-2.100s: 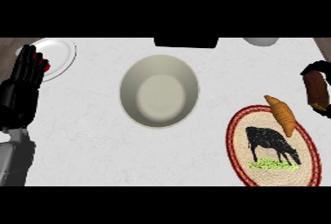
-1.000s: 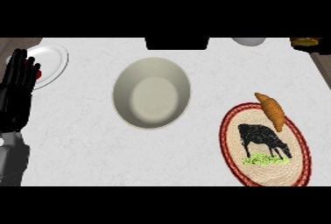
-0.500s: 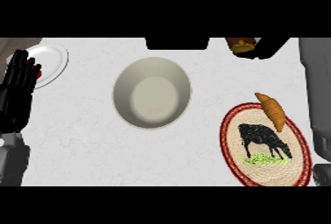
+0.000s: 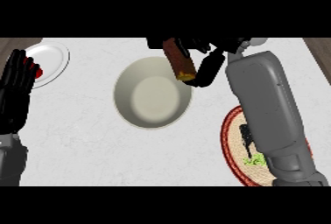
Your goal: Pick the sweet potato from the placemat and place it in the bowl
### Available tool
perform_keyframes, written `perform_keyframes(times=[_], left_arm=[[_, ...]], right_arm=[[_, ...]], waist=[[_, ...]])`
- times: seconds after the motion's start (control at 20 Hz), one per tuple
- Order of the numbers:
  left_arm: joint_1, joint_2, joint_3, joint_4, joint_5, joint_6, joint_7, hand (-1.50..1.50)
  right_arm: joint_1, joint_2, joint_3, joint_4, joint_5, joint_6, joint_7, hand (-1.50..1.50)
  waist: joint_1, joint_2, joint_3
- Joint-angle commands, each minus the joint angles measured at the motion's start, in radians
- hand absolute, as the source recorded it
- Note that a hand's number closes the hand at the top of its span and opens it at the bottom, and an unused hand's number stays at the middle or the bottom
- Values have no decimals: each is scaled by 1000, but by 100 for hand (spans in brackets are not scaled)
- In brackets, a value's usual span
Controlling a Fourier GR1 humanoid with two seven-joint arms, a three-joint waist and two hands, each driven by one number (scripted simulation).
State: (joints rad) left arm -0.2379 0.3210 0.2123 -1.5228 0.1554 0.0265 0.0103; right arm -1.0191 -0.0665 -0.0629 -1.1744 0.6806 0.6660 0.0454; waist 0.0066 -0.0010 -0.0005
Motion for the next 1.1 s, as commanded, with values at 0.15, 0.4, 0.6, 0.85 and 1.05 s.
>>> perform_keyframes(times=[0.15, 0.4, 0.6, 0.85, 1.05], left_arm=[[-17, -5, 2, 46, -15, -7, -39, 0], [-69, 16, 11, 70, 2, -28, -7, 0], [-44, -7, -7, 50, -3, -30, -22, 0], [-106, -14, -9, 96, -15, -7, -6, 0], [-52, -33, -28, 44, -23, -5, -15, 0]], right_arm=[[90, 65, 172, 118, 164, -254, -43, 150], [114, 66, 226, 273, 79, -420, 58, 150], [48, 66, 232, 450, -87, -481, 39, -150], [57, 66, 240, 464, -309, -557, -54, -150], [39, 66, 155, 497, -360, -721, -160, -150]], waist=[[6, 5, 0], [17, 7, 0], [38, 10, 0], [38, 11, 1], [45, 11, 2]])
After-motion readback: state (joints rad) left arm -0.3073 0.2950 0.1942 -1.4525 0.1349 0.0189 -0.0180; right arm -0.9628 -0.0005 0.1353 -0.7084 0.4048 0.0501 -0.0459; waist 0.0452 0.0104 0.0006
